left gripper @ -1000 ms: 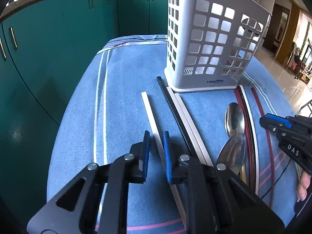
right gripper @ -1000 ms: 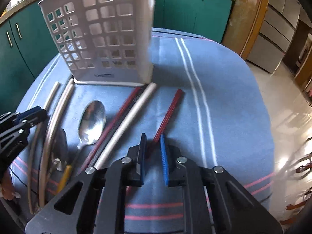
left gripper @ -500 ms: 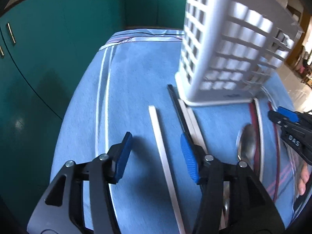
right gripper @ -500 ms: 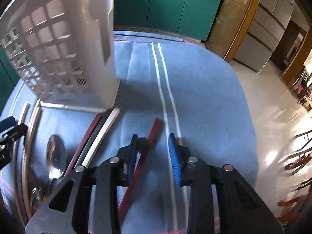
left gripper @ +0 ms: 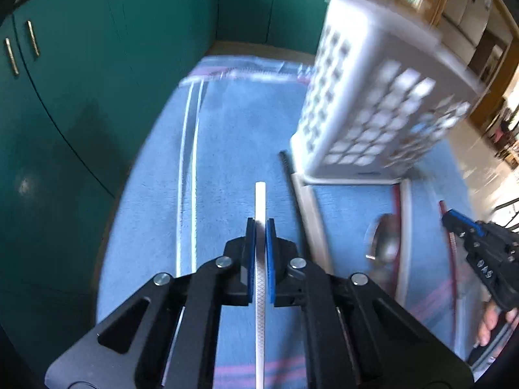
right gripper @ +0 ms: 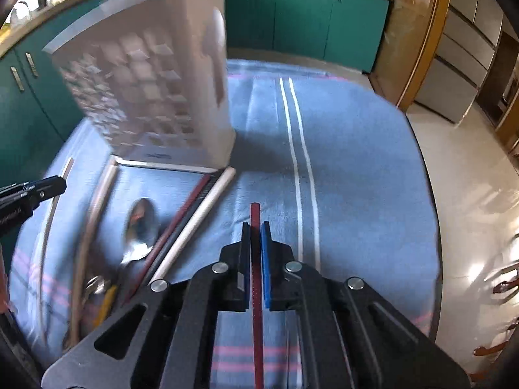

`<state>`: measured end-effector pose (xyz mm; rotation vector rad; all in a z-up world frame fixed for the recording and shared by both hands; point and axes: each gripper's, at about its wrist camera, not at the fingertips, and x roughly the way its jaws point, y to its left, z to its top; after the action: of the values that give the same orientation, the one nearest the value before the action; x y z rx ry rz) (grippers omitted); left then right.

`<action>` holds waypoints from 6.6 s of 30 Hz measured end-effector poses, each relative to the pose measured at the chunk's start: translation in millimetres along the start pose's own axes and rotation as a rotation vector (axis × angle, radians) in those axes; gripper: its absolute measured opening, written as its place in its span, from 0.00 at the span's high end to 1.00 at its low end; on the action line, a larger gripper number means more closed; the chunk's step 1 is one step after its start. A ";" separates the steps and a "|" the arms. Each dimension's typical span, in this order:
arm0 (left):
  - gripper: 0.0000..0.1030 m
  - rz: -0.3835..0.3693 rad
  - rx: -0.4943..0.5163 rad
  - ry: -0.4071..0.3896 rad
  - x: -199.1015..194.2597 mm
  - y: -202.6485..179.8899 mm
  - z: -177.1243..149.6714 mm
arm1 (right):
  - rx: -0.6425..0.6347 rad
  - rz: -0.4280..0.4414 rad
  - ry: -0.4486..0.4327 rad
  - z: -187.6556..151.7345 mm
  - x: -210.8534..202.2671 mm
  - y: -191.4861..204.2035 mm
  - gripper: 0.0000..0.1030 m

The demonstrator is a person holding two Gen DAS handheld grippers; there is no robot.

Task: Organize utensils
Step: 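Lift both held chopsticks and lower them into the white basket, then open both tools to drop the chopsticks into the basket, then grasp the black chopstick with the left tool while the right tool grasps the beige chopstick, then lift both held chopsticks and lower them into the white basket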

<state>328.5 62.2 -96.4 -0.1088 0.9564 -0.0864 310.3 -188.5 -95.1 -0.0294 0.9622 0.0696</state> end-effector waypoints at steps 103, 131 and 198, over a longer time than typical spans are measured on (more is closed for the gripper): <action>0.94 -0.089 -0.150 -0.508 -105.3 -23.5 105.9 | 0.022 0.061 -0.737 136.8 -132.0 15.9 0.70; 0.71 -0.113 -0.030 -0.031 16.2 -10.8 -39.4 | 0.089 0.150 0.084 -2.6 36.7 27.8 0.75; 0.92 0.061 -0.012 0.032 63.5 -8.2 8.5 | -0.011 -0.015 0.094 11.4 54.8 7.3 0.93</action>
<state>371.6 46.8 -141.9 -0.0897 0.9910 -0.0264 350.2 -178.0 -133.5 -0.0508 1.0557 0.0601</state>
